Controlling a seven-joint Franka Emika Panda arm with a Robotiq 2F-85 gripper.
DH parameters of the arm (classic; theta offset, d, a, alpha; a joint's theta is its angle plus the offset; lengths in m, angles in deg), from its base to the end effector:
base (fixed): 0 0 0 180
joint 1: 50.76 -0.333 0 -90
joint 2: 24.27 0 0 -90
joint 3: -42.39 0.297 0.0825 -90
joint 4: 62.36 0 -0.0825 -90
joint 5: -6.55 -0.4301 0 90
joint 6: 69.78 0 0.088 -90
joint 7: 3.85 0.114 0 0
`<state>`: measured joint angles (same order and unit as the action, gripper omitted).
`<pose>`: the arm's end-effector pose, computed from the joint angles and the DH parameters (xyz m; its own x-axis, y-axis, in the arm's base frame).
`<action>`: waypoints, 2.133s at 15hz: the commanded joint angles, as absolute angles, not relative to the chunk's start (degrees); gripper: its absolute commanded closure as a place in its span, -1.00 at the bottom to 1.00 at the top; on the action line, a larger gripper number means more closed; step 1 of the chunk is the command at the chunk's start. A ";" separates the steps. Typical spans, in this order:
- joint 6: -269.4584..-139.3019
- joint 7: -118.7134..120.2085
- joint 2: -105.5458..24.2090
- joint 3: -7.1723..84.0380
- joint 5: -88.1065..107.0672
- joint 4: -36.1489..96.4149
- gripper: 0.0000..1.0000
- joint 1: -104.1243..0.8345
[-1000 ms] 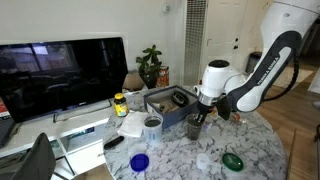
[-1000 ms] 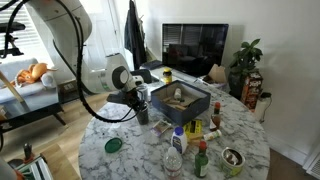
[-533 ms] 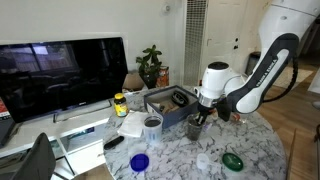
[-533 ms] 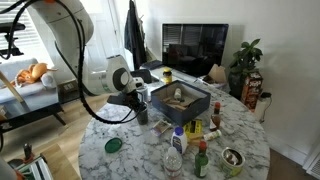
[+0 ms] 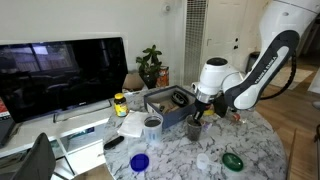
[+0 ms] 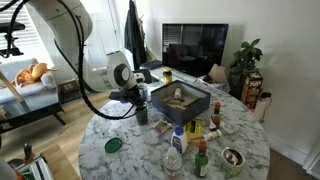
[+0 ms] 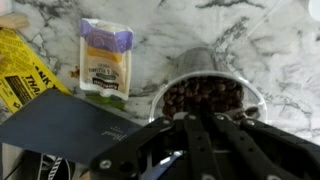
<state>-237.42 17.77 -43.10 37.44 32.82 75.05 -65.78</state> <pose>0.5135 0.1156 0.1301 0.9448 0.2510 0.2107 0.2260 -0.9646 0.1356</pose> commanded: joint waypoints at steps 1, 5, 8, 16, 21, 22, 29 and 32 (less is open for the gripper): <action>-234.43 20.70 -39.41 35.46 35.11 74.84 0.97 -68.64; -225.19 20.62 -35.19 36.85 33.25 75.19 0.97 -69.09; -218.76 18.26 -32.58 40.90 30.45 75.59 0.97 -67.05; -218.74 3.94 -32.76 53.28 7.18 79.18 0.97 -65.34; -219.56 3.80 -33.43 54.70 5.97 82.23 0.97 -65.59; -220.04 4.10 -33.78 54.69 6.37 82.57 0.97 -65.69; -229.10 4.37 -37.86 54.31 7.65 84.19 0.97 -65.98; -233.98 4.79 -40.33 53.58 8.18 84.46 0.97 -66.20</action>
<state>-229.16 4.99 -37.91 54.06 7.61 83.62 -66.31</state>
